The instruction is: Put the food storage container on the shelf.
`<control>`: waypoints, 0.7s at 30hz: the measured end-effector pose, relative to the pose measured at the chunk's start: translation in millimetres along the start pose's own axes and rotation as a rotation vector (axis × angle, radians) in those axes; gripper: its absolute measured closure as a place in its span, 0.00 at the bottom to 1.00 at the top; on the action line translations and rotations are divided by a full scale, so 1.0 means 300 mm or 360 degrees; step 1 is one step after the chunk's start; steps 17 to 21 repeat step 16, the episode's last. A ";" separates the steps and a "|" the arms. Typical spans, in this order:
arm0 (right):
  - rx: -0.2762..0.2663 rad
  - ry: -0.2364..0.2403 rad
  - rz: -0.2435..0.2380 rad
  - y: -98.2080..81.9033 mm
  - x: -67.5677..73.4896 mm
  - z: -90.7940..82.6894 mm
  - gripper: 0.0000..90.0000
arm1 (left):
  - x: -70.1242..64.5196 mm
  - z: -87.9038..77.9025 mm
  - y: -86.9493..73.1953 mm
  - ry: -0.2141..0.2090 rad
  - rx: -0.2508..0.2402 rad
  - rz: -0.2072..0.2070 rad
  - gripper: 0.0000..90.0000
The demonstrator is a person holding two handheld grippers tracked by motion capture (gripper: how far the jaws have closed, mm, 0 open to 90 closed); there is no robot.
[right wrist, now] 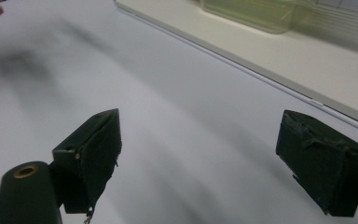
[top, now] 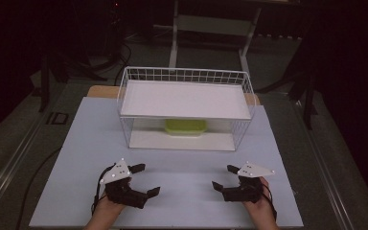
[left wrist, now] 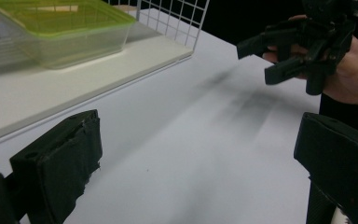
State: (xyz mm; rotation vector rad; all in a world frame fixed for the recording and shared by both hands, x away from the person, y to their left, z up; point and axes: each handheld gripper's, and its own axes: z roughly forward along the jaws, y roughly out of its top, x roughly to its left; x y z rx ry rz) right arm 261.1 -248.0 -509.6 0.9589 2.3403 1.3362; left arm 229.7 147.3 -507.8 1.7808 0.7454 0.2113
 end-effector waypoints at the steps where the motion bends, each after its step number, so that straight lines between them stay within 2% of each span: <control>1: 0.0003 -0.0015 -0.0008 0.001 -0.004 0.000 0.16 | 0.002 0.000 -0.004 0.0000 0.0001 0.0003 0.02; 7: -0.0027 -0.0049 -0.0034 0.003 -0.022 -0.002 0.16 | 0.012 0.004 -0.021 0.0052 0.0076 0.0071 0.02; 12: -0.0034 -0.0017 -0.0027 0.004 -0.023 0.001 0.16 | 0.022 0.002 -0.032 0.0061 0.0088 0.0069 0.02; 21: -0.0057 -0.0021 -0.0049 0.009 -0.017 0.000 0.15 | 0.022 0.002 -0.034 0.0054 0.0092 0.0064 0.02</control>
